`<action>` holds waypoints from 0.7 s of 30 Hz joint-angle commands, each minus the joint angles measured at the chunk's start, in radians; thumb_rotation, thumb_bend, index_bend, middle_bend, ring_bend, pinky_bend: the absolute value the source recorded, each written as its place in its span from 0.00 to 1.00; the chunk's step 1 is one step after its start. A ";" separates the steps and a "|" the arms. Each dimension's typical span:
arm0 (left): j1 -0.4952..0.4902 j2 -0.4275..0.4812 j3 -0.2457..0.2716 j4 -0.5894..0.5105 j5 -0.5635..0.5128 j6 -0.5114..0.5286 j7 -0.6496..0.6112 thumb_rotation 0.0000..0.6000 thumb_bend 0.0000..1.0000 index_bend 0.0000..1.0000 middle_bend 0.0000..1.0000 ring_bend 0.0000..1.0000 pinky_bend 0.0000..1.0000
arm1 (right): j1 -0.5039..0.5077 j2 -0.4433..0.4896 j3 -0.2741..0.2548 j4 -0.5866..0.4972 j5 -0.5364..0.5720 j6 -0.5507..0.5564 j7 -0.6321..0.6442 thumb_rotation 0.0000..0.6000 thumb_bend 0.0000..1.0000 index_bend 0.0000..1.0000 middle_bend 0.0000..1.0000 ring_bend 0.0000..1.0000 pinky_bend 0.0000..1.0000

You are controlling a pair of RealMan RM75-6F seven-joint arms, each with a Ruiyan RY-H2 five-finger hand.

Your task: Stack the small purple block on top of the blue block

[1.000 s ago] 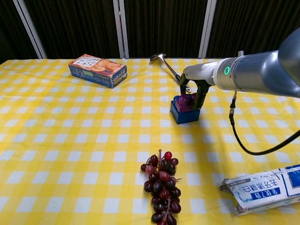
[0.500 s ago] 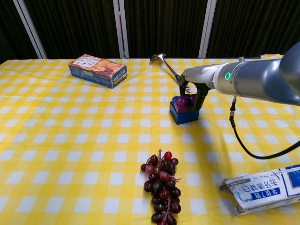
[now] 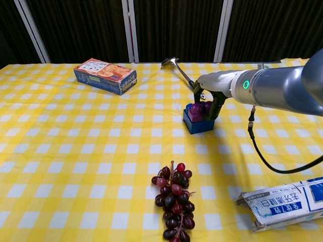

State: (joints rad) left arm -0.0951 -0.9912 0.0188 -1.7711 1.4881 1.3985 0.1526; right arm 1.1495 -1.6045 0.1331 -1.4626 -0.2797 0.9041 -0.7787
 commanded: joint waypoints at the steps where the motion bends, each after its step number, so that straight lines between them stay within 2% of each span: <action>1: 0.001 0.001 0.000 -0.001 0.002 0.002 0.000 1.00 0.00 0.04 0.00 0.00 0.04 | -0.001 -0.004 -0.004 0.006 0.003 -0.004 -0.001 1.00 0.44 0.56 0.00 0.01 0.00; 14: 0.000 0.000 0.000 -0.001 0.000 0.000 0.003 1.00 0.00 0.04 0.00 0.00 0.04 | -0.008 -0.009 -0.011 0.017 -0.011 -0.021 0.010 1.00 0.44 0.55 0.00 0.01 0.00; 21: 0.000 0.000 0.000 -0.003 -0.001 0.000 0.007 1.00 0.00 0.04 0.00 0.00 0.04 | -0.014 0.017 -0.006 -0.015 -0.037 -0.028 0.031 1.00 0.44 0.34 0.00 0.00 0.00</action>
State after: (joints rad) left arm -0.0949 -0.9916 0.0189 -1.7736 1.4871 1.3987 0.1594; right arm 1.1365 -1.5906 0.1260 -1.4735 -0.3141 0.8775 -0.7511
